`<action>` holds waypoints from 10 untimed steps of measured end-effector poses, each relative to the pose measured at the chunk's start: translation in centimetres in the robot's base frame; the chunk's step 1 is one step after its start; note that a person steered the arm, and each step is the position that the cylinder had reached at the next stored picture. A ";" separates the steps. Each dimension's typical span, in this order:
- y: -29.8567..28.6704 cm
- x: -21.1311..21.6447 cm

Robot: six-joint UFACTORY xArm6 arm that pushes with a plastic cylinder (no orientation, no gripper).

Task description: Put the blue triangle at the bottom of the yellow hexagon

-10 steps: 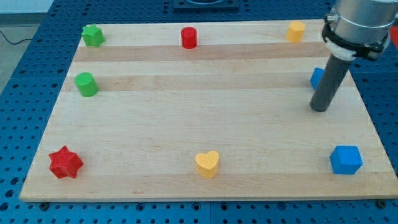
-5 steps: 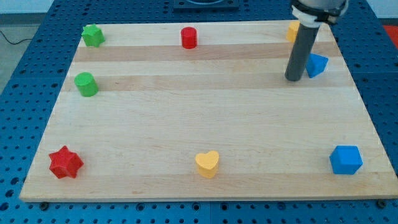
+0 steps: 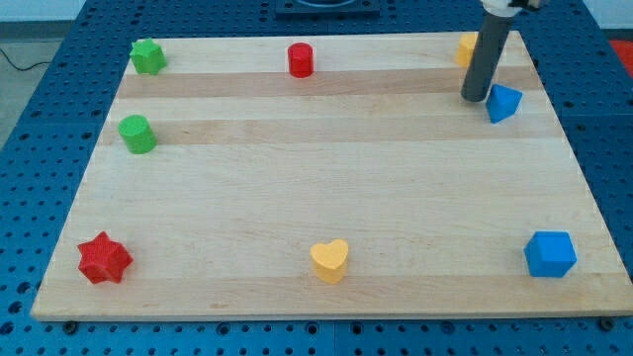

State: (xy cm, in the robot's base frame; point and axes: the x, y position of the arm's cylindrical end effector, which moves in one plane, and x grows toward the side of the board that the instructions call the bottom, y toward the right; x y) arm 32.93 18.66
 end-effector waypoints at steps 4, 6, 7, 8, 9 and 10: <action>3.3 8.1; 3.9 -0.8; 3.9 -1.5; 4.1 1.0; 4.9 1.2; 5.1 -1.8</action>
State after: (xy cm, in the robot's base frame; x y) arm 31.18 23.80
